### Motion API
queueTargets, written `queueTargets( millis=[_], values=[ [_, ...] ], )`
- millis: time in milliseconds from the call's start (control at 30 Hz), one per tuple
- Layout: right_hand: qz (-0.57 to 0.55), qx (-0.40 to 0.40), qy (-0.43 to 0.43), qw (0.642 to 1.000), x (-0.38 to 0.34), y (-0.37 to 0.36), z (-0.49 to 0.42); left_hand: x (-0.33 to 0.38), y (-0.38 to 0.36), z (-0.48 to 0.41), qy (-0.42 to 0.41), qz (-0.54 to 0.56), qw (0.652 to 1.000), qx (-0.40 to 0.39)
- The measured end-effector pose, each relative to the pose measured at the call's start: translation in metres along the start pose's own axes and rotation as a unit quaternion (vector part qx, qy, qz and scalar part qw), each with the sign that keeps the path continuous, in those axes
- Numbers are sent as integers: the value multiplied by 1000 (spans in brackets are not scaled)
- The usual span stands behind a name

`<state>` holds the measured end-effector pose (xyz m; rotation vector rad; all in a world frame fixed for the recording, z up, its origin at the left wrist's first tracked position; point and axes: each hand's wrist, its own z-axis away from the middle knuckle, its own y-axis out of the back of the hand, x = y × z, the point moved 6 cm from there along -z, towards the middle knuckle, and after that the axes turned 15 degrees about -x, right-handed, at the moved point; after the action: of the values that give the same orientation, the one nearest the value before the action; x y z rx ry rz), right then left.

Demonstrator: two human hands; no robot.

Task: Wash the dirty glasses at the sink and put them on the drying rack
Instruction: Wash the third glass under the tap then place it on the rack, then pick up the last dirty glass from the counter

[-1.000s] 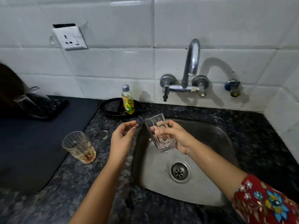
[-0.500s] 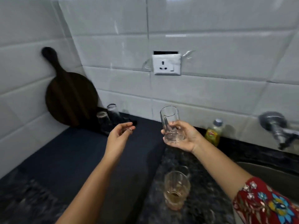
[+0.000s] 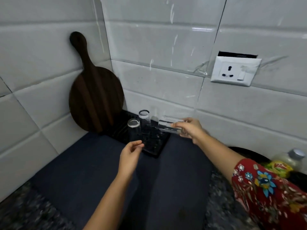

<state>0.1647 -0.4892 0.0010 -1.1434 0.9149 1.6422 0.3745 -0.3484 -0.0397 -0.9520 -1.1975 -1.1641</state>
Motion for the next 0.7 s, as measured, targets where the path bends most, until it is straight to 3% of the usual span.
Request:
queueTargets(
  millis=[100,233,433,700],
  values=[
    [199,33,23,979,-16,-5,-27,-10,2,-14,7,3,1000,5],
    [431,7,1,902,-31,-23,-50,-23,2,-26,12,13,1000,4],
    [517,-24,39,855,-42,-54,-66,-33,-1,-34,15,9,1000,7],
    [538,-36,46,841,-41,-71,-70,-35,-7,-35,8,15,1000,10]
  ],
)
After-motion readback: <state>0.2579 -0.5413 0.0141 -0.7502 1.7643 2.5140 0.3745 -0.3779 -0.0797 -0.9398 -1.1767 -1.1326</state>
